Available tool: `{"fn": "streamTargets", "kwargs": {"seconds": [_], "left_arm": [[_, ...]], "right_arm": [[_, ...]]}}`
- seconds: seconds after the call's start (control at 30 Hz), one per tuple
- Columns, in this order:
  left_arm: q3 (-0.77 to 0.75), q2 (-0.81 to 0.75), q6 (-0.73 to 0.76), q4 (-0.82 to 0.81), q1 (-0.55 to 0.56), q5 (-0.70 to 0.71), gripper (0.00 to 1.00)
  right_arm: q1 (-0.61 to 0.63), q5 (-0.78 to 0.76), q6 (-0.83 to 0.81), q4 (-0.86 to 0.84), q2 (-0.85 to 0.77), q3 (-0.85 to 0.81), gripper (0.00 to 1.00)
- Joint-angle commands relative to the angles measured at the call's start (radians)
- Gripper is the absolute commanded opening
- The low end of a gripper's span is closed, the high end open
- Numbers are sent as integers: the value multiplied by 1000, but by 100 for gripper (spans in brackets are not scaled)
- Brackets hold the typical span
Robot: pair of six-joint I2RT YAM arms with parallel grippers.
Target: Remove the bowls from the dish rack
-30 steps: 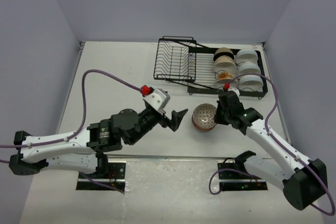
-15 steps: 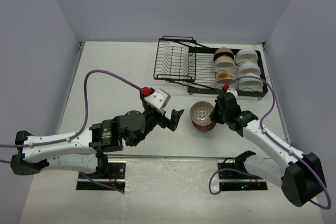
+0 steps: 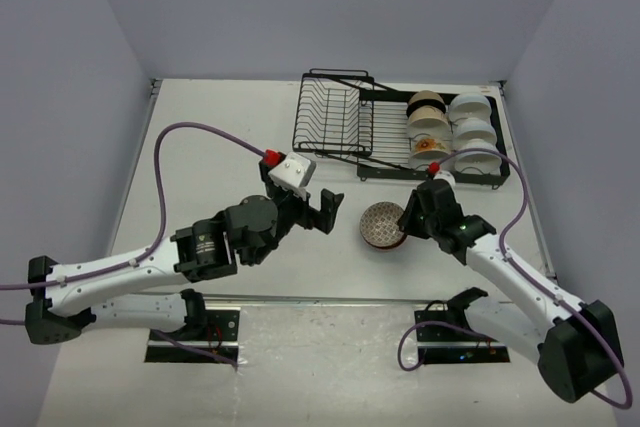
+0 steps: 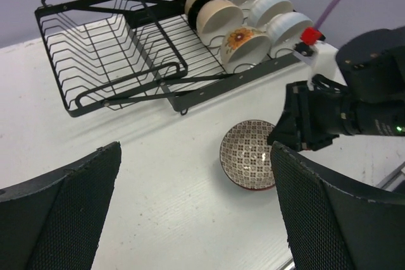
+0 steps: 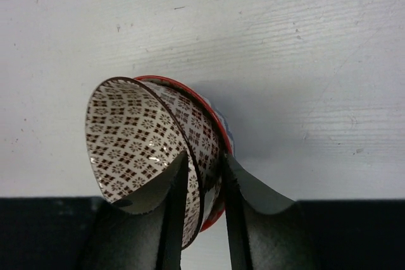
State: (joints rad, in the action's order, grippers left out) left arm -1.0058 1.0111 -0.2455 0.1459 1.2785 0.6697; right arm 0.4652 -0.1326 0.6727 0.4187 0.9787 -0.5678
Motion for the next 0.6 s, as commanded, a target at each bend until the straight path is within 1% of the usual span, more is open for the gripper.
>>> {"fn": "streamTargets", "kwargs": {"seconds": [0.0, 0.07, 0.17, 0.23, 0.3, 0.33, 0.4, 0.47, 0.57], "left_arm": [[18, -23, -78, -2, -74, -44, 100], [26, -25, -84, -6, -91, -70, 100], [22, -13, -83, -5, -93, -81, 100], [18, -6, -81, -6, -93, -87, 100], [19, 1, -80, -11, -94, -91, 100], [19, 3, -80, -12, -94, -94, 100], [18, 12, -78, -19, -96, -97, 100], [10, 26, -78, -16, -100, -102, 100], [0, 46, -81, -11, -107, -107, 100]], "right_arm": [[-3, 14, -1, -17, -47, -23, 29], [-3, 1, -4, 12, -67, -32, 32], [-5, -16, -10, 49, -93, -46, 31], [-7, -21, -12, 55, -104, -46, 24], [-8, -16, -10, 55, -101, -40, 19], [-10, -15, -12, 54, -94, -35, 14], [-10, -13, -10, 49, -62, -29, 11], [-10, -12, -9, 39, -45, -20, 6], [-11, -1, -5, 28, -35, -10, 4]]}}
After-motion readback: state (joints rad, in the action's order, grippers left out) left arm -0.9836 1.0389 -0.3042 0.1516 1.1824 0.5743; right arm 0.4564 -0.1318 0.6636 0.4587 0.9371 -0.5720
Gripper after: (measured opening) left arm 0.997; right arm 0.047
